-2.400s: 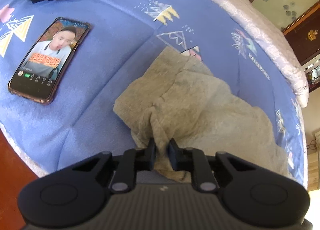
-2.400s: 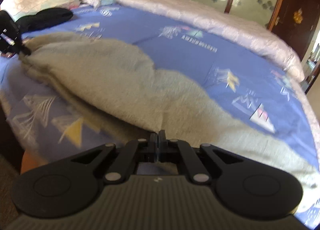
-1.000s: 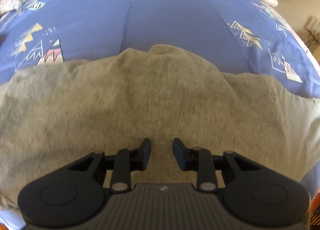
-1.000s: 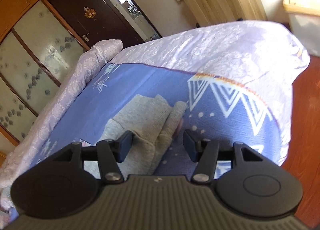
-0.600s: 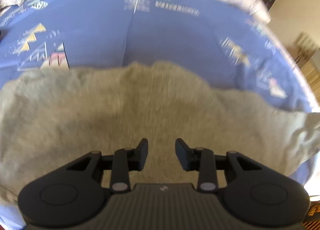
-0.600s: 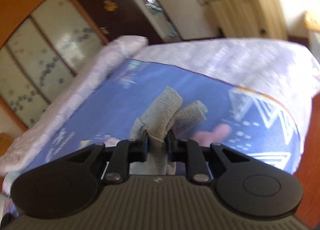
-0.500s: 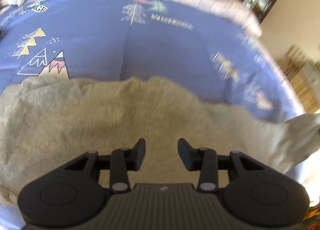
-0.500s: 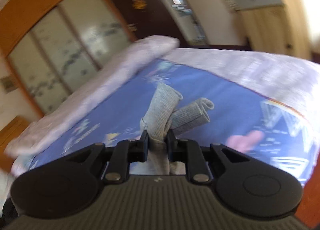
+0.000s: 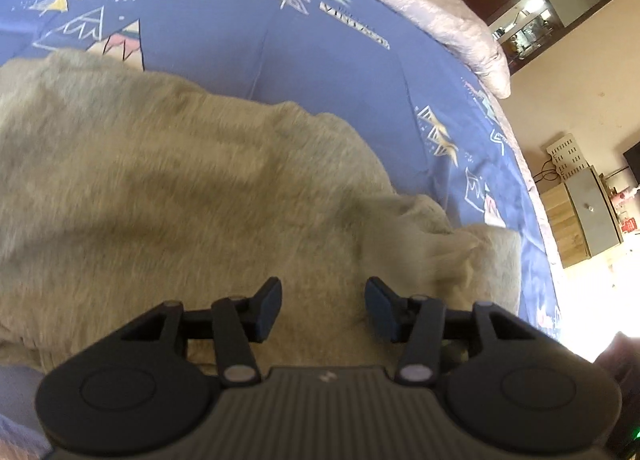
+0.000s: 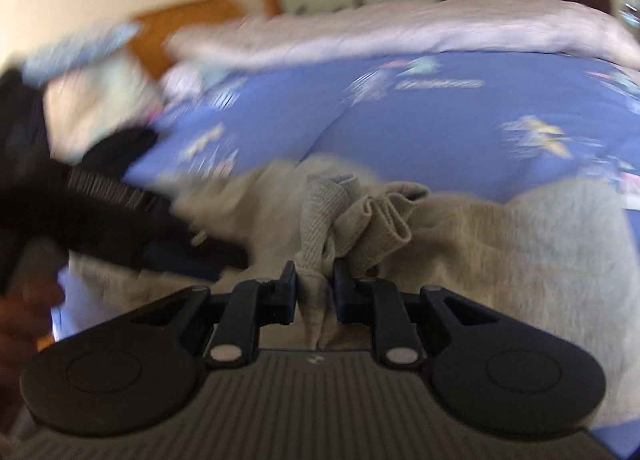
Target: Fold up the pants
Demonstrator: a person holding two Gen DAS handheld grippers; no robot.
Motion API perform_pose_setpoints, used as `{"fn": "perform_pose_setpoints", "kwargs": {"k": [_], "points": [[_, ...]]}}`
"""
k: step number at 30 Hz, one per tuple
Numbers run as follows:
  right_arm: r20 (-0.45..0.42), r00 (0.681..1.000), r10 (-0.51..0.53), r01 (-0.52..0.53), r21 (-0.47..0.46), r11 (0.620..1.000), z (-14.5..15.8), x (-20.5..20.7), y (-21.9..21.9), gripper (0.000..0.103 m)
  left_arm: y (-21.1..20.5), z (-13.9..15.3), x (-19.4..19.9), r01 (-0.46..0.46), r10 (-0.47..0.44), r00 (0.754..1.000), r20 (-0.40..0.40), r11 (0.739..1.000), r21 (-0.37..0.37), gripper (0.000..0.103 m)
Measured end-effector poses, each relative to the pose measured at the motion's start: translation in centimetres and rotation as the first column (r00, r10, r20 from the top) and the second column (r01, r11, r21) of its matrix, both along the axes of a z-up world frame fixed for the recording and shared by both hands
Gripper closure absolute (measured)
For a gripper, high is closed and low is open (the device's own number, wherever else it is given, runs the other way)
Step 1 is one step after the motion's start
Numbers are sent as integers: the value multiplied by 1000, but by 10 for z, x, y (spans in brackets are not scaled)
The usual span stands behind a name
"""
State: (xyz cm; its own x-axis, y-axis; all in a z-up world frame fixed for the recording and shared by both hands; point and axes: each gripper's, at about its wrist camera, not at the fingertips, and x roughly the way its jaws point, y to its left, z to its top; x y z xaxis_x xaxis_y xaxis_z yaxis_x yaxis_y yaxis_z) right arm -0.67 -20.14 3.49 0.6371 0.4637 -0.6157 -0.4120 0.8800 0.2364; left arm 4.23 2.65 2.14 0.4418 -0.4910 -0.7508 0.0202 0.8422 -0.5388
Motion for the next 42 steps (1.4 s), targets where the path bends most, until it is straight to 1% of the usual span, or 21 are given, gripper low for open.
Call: {"fn": "perform_pose_setpoints", "kwargs": {"k": [2, 3, 4, 6, 8, 12, 16, 17, 19, 20, 21, 23, 25, 28, 29, 30, 31, 32, 37, 39, 42], "points": [[-35, 998, 47, -50, -77, 996, -12, 6, 12, 74, 0, -2, 2, 7, -7, 1000, -5, 1000, -6, 49], [-41, 997, 71, -74, -93, 993, -14, 6, 13, 66, -2, -2, 3, 13, -13, 1000, -2, 1000, -6, 47], [-44, 995, 89, -92, -76, 993, -12, 5, 9, 55, -5, -2, 4, 21, -21, 1000, 2, 1000, -8, 46], [-55, 993, 100, -101, -6, 995, -1, 3, -7, 45, -11, 0, 6, 33, -33, 999, 10, 999, -7, 36], [-19, 997, 75, -74, 52, 996, 13, -3, -28, 45, -17, 1, 6, 49, -49, 999, 20, 999, -3, 26], [14, 993, -113, 110, 157, 981, 32, -14, -92, 45, -37, 8, -1, 108, -111, 991, 69, 993, 46, 21], [-16, 936, -351, 348, 175, 921, 28, -20, -149, 45, -73, 15, -5, 162, -197, 972, 131, 959, 233, 15], [-42, 916, -398, 398, 195, 896, 25, -19, -163, 45, -83, 14, -4, 171, -215, 967, 138, 945, 277, 18], [-95, 876, -473, 481, 242, 842, 18, -19, -188, 44, -98, 11, -1, 183, -247, 958, 146, 918, 352, 33], [-117, 859, -498, 510, 259, 820, 14, -17, -197, 44, -102, 9, 2, 174, -243, 960, 138, 907, 383, 59], [-142, 845, -516, 535, 269, 801, 9, -13, -203, 44, -101, 8, 7, 159, -225, 966, 127, 905, 394, 77], [-193, 830, -524, 558, 285, 779, 0, -16, -209, 43, -86, 12, 15, 105, -152, 981, 116, 936, 336, 85], [-238, 833, -500, 553, 308, 774, -6, -16, -206, 43, -62, 15, 18, 50, -77, 992, 103, 968, 247, 86], [-268, 858, -439, 511, 343, 789, -10, -17, -198, 44, -30, 17, 10, -47, 8, 990, 142, 962, 270, 86], [-276, 869, -411, 490, 353, 797, -12, -16, -191, 45, -23, 13, 10, -64, 24, 990, 140, 956, 285, 85], [-290, 875, -387, 473, 350, 809, -14, -18, -186, 54, -21, 7, 12, -64, 30, 992, 122, 955, 289, 82], [-307, 875, -374, 466, 322, 824, -17, -17, -177, 84, -21, -2, 15, -59, 32, 995, 96, 954, 292, 78], [-332, 866, -374, 468, 274, 840, -22, -11, -168, 89, -22, -9, 17, -54, 28, 996, 90, 952, 302, 69], [-292, 859, -421, 479, 169, 861, -10, -11, -148, 90, -21, -9, 11, -62, 32, 994, 106, 954, 294, 58], [-270, 865, -424, 470, 136, 872, -4, -13, -143, 90, -9, -5, 6, -71, 44, 993, 110, 964, 255, 49], [-247, 872, -423, 462, 127, 878, 0, -18, -145, 90, 10, -1, 1, -113, 91, 989, 117, 973, 201, 51]]}}
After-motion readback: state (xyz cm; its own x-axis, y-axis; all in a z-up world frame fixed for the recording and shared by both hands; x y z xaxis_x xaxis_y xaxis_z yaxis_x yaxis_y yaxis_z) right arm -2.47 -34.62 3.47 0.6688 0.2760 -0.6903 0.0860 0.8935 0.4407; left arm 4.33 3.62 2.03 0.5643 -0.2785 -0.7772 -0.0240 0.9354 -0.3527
